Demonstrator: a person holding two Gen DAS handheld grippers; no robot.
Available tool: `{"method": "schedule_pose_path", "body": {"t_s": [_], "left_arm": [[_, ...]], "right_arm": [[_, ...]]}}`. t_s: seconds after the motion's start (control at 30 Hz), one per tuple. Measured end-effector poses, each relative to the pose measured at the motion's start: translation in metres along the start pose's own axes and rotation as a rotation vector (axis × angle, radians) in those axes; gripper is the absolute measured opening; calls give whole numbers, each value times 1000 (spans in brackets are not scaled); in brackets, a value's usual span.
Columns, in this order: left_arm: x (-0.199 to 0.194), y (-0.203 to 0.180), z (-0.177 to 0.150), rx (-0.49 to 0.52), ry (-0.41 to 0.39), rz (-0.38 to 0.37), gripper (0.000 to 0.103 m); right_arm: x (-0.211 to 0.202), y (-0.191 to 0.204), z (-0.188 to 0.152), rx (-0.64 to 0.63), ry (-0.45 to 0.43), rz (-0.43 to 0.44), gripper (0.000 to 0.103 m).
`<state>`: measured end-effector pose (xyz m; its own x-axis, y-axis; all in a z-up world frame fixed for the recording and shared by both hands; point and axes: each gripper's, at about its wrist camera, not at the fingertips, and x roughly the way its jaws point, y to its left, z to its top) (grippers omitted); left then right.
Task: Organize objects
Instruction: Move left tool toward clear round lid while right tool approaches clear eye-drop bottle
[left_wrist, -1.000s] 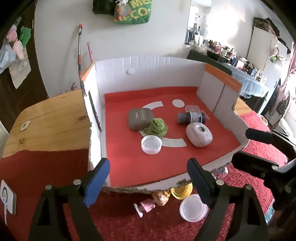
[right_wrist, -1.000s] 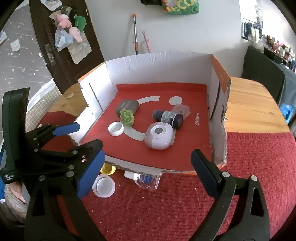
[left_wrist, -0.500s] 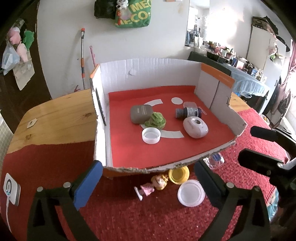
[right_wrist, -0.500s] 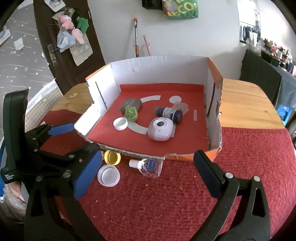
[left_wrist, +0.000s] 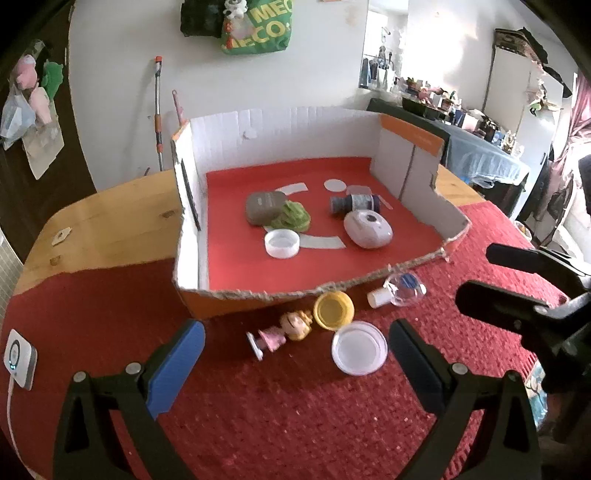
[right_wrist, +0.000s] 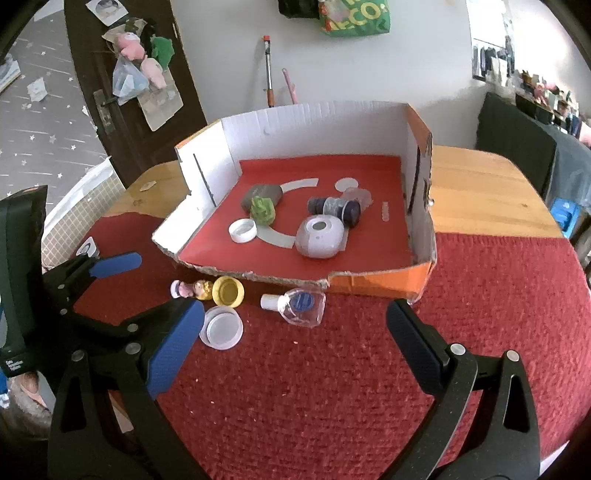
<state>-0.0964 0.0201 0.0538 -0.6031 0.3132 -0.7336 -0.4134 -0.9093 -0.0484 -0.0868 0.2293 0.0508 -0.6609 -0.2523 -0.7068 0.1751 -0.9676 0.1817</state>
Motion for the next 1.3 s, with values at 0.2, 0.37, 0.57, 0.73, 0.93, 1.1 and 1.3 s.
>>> {"method": "schedule_pose_path", "body": {"t_s": [0.2,0.37,0.57,0.73,0.93,1.1,1.3], "left_arm": [[4,-7,-10,0,22,-28,101],[11,-15,-16,6,43,-50,102],[25,-25,-18,19,61,-42,102],[38,-29,-19,27,73,1,98],[42,-16,-21,11,85,7,92],[38,-1,-22,-10,79,14,85],[31,13,-28,-15,69,11,82]], "right_arm": [[4,-5,-7,23,23,-6,101],[6,-8,-11,34,38,-19,101],[13,-21,-13,64,61,-57,101],[21,-29,-16,85,88,-79,101],[36,-26,-15,81,116,-86,101],[52,-14,-12,61,132,-78,101],[67,3,-9,30,125,-103,101]]}}
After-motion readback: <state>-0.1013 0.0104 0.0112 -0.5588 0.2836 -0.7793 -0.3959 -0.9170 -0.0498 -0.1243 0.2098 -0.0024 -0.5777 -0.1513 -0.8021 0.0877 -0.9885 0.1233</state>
